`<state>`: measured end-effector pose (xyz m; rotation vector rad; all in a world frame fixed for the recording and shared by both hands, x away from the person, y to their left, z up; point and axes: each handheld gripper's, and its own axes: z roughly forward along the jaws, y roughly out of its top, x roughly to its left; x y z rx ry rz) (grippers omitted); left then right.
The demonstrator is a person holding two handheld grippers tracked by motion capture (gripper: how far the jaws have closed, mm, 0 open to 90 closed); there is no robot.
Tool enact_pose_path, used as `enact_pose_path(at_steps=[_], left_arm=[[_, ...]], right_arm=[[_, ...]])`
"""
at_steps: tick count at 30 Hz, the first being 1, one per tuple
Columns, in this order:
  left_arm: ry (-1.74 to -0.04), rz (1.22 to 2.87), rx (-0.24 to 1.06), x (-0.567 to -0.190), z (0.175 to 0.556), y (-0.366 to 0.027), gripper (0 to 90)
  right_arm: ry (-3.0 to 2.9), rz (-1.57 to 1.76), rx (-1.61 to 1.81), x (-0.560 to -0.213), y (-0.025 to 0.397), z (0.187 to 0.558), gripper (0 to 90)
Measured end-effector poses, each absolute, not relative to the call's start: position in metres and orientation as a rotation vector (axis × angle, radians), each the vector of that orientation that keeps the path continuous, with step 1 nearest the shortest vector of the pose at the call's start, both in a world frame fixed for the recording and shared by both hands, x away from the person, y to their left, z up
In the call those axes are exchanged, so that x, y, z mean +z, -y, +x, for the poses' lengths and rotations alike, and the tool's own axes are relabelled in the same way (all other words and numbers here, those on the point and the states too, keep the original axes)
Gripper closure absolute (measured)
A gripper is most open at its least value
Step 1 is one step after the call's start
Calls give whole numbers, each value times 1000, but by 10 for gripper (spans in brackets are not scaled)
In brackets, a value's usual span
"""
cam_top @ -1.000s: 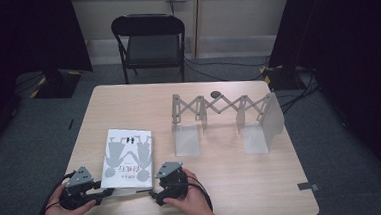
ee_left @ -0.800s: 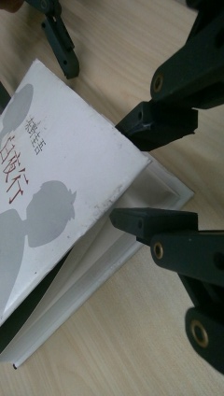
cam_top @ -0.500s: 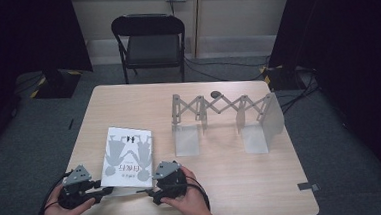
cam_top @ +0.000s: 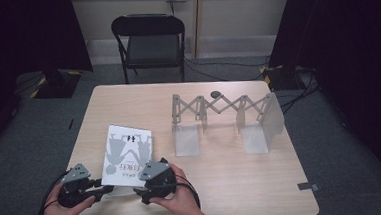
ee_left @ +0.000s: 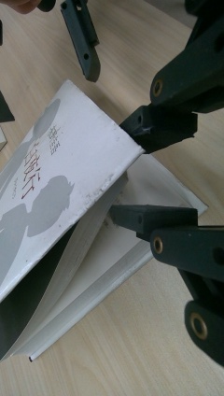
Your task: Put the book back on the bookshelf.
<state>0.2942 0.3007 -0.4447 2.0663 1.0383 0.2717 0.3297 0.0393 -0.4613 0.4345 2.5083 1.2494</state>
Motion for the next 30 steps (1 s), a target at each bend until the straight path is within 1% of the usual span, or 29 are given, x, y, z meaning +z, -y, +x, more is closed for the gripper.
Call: enact_pose_path(at_steps=[5,14,19,26,30], left_arm=[[-1035,2067,275,-442,295,-300,635],[-1029,2075,281,-439,295,-298,635],[-1029,2082,281,-439,296,-297,635],[-1015,2092,303,-437,295,-294,636],[-988,2090,271,-438,295,-288,647]], right_arm=[[-2498,412,1262,-457,-53,330,142],[-2473,334,1202,-457,-79,327,141],[-2462,343,1207,-466,-82,328,131],[-2411,329,1197,-470,-84,324,127],[-2374,317,1170,-473,-83,325,124]])
